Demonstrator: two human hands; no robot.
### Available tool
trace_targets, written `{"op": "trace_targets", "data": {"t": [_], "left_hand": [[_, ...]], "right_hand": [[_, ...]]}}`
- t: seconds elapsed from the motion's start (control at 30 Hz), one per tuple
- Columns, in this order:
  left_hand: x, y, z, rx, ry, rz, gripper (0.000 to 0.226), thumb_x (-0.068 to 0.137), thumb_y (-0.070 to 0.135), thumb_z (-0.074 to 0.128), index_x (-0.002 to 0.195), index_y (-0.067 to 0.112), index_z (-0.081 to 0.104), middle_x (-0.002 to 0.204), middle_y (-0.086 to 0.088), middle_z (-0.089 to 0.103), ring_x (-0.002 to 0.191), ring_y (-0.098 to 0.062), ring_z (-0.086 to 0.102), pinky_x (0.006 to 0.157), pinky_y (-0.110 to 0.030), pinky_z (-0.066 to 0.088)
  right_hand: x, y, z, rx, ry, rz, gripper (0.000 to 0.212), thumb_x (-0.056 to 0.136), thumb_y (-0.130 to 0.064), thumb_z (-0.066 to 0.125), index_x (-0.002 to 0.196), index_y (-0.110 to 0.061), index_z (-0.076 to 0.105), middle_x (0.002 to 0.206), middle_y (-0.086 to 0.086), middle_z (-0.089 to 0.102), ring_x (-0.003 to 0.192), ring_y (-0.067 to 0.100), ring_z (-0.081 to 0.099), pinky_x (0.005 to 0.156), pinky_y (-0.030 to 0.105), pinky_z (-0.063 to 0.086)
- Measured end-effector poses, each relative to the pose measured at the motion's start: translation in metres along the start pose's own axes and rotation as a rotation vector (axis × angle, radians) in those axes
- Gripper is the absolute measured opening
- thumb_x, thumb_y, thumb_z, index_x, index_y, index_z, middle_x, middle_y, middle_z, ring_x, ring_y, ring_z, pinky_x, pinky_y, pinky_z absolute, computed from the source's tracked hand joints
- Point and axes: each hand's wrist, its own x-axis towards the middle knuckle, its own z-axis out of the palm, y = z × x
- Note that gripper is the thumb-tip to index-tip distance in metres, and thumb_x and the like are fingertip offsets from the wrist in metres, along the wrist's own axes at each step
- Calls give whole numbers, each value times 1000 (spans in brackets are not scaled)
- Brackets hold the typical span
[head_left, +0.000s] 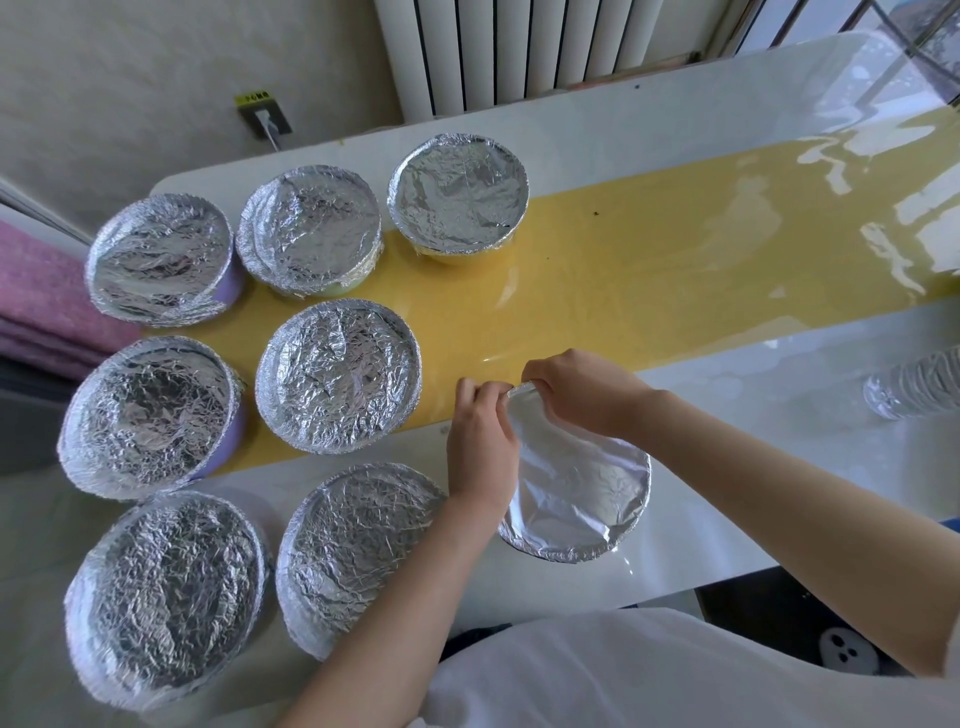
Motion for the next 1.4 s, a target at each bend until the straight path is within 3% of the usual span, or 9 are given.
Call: {"op": "trace_targets", "data": {"t": [0.13,0.3,0.43,0.5,0.83,0.97,1.1,1.23,1.4], "left_hand": [[-5,0,-1,66,-54,-50,18,95,3,42,103,6,58,103,-11,46,78,-32,55,61,-36,42],[-12,-5,-11,122,-90,-88,30,92,0,39,116,16,49,110,-4,42,80,-27,53,57,-32,38],[-5,-7,-10,-44,-75,-33,29,95,2,41,117,9,59,108,-5,49,92,-19,54,75,-15,36],[0,-7,-5,-86,-93,-15,26,96,3,44,113,6,62,106,-6,56,95,-19,56,80,-15,37],[3,-8,3,-106,-11,-34,25,91,-5,47,101,5,68,95,-8,62,86,-21,59,77,-17,40],[1,-7,4,-105,-4,-39,25,92,-4,46,101,5,67,95,-8,61,84,-21,58,75,-15,38],[0,-3,4,-80,-12,-41,25,91,-5,44,100,5,65,97,-8,59,85,-23,57,74,-18,37],[1,-4,3,-55,-25,-3,24,92,-4,44,101,5,65,95,-5,55,87,-24,55,75,-19,37],[1,-8,1,-48,3,14,20,90,-1,52,106,3,64,95,-3,48,92,-27,52,84,-37,45]], "right_hand": [[1,-2,2,74,-20,16,30,94,-9,38,111,-16,62,95,15,67,81,32,58,68,36,47],[-11,7,5,287,29,98,32,100,-18,37,124,-18,59,116,6,66,103,27,59,85,31,43],[-13,11,7,316,71,115,31,100,-15,38,120,-13,62,113,8,67,102,28,60,82,28,40],[-13,9,8,307,72,118,31,99,-12,38,118,-13,63,112,9,68,101,29,60,83,31,42],[-5,7,-2,156,-95,98,29,94,-5,36,105,-8,63,95,13,66,88,33,58,76,40,46],[3,0,-4,173,-192,108,28,95,-4,33,78,-11,54,78,9,55,80,27,46,68,33,34],[4,-3,0,195,-166,106,29,96,-4,34,104,-4,62,99,16,65,83,28,50,75,35,38],[5,-1,1,178,-177,95,32,94,-3,35,109,-7,63,102,17,66,94,33,57,80,38,45],[-2,-2,6,237,-88,58,34,97,-7,35,121,-13,59,113,13,66,102,31,58,85,37,43]]}}
